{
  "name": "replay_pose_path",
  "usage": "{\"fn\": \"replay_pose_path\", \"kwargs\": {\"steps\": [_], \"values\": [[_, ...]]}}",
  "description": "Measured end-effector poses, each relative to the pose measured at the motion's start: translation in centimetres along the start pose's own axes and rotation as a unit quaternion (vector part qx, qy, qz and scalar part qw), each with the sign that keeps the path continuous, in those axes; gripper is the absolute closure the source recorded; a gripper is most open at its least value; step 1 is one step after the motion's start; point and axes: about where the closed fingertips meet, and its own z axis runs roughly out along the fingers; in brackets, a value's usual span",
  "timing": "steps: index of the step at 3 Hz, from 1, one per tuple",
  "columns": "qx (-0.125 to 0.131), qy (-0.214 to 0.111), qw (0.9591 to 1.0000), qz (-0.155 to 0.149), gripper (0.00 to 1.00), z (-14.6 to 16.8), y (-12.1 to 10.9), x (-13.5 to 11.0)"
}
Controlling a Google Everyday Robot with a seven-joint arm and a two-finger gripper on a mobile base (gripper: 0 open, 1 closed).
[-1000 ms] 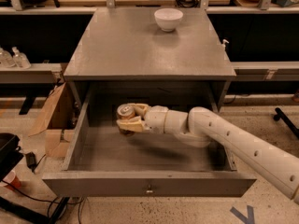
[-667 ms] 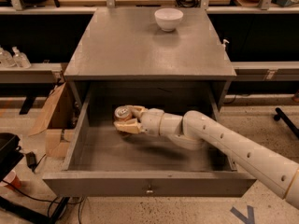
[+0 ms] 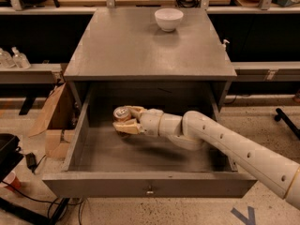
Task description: Place orange can into top drawer
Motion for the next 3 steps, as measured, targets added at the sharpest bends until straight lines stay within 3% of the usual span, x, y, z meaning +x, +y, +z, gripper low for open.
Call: {"fn": "replay_pose_path", "kwargs": {"steps": [2,3], "values": [[-0.004,-0.001,1.0,0.0,0.14,0.38,0.28,-0.15],[-0.005,-0.002,1.0,0.0,0.0,0.54,0.41,-0.22]]}}
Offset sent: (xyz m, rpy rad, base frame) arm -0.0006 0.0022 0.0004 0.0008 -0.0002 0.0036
